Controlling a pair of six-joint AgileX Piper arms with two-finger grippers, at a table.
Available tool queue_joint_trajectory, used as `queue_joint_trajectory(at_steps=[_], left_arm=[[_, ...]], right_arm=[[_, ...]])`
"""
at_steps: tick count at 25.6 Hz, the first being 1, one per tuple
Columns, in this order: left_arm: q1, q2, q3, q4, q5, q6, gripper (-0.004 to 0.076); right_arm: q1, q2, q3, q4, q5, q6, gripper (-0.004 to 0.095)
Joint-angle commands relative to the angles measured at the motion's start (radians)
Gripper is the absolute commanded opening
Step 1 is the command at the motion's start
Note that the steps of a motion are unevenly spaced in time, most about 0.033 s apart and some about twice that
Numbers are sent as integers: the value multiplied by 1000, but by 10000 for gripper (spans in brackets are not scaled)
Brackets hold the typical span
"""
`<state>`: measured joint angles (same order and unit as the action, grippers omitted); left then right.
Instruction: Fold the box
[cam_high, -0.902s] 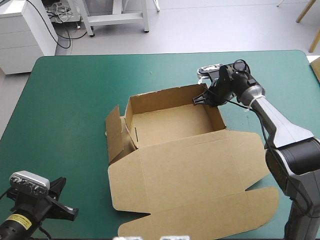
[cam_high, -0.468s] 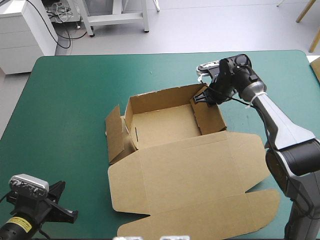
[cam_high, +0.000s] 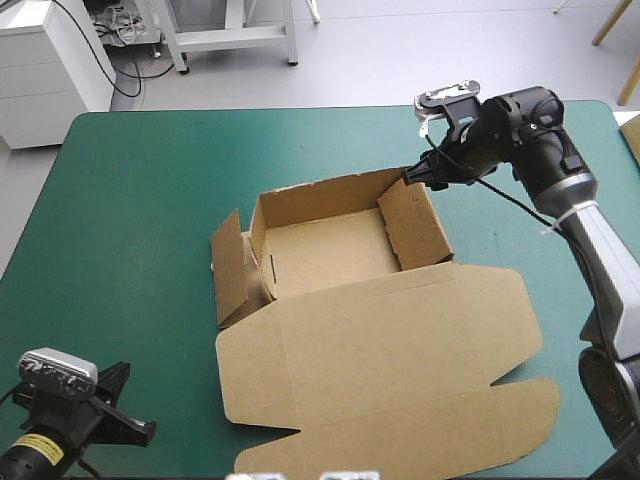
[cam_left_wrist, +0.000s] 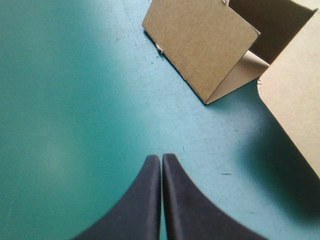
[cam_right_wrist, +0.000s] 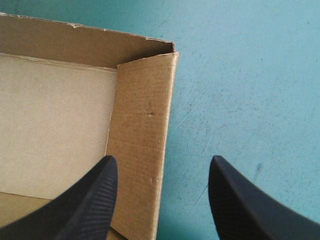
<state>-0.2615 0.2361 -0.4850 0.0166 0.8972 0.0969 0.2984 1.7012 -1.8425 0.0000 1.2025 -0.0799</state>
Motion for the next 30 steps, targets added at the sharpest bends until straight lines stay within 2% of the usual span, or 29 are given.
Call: queue_joint_trajectory(at_steps=[1, 8, 21, 22, 23, 24, 26, 30], left_arm=[[1, 14, -22, -17, -63, -14, -8], [1, 14, -22, -24, -65, -14, -8], [1, 14, -22, -33, -65, -9, -8], [1, 14, -22, -35, -65, -9, -8], [1, 14, -22, -35, -65, -9, -8], [1, 14, -22, -35, -65, -9, -8], [1, 14, -22, -35, -65, -9, -8], [1, 14, -22, -35, -65, -9, -8]], right_arm=[[-1, -48, -6, -15, -33, -9, 516], [-1, -10, 111, -28, -50, -5, 516], [-1, 178, 128, 20, -33, -1, 500], [-1, 179, 128, 23, -33, -1, 479], [-1, 179, 128, 23, -33, -1, 394], [-1, 177, 128, 23, -33, -1, 291], [-1, 171, 126, 20, -33, -1, -8], [-1, 105, 116, 0, -33, 27, -21]])
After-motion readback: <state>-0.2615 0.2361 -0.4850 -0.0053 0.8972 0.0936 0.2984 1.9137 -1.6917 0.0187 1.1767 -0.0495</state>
